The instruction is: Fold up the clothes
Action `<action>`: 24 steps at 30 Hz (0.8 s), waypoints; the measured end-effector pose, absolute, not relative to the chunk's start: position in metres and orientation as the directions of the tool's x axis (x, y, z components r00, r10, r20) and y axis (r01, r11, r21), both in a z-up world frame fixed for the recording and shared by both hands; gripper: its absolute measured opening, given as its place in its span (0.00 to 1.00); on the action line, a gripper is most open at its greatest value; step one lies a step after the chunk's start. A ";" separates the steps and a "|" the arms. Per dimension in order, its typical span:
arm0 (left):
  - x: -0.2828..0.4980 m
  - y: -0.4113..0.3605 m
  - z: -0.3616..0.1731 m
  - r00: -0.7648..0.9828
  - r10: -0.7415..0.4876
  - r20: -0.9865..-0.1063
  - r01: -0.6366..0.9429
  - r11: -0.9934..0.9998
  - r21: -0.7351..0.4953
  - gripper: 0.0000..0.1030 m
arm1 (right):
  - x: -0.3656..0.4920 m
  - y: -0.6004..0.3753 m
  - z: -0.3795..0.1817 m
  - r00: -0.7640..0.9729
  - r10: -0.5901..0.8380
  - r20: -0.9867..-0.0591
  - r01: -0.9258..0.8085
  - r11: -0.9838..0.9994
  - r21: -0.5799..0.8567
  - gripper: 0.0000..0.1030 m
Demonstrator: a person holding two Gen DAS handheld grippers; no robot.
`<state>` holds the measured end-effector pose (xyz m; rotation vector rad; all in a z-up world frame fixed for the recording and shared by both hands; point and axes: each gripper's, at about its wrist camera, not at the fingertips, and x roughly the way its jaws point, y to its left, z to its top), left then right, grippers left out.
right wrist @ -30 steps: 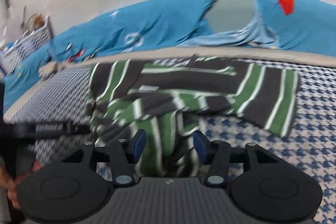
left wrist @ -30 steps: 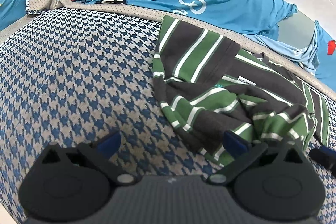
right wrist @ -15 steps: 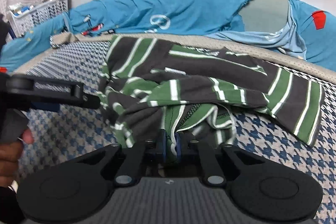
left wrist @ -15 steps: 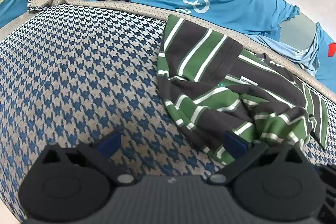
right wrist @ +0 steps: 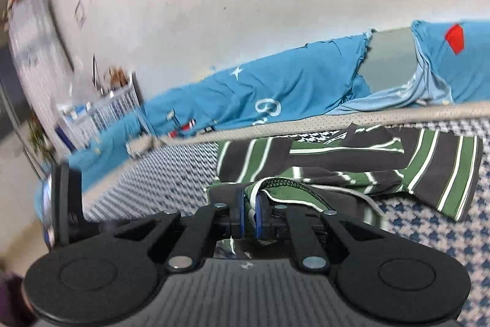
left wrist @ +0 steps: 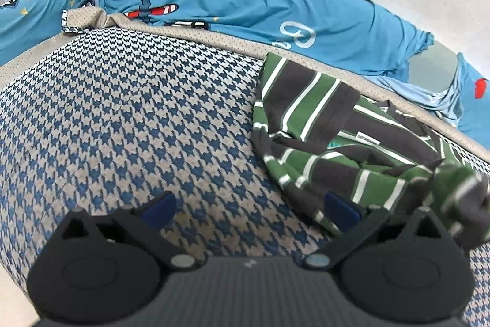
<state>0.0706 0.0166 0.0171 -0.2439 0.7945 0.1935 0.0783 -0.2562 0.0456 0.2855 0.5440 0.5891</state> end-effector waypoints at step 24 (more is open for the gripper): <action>0.031 0.003 0.000 0.664 0.058 -0.745 -0.275 0.946 -0.172 1.00 | 0.040 -0.298 0.041 0.706 0.543 -0.454 -0.338 0.822 0.458 0.23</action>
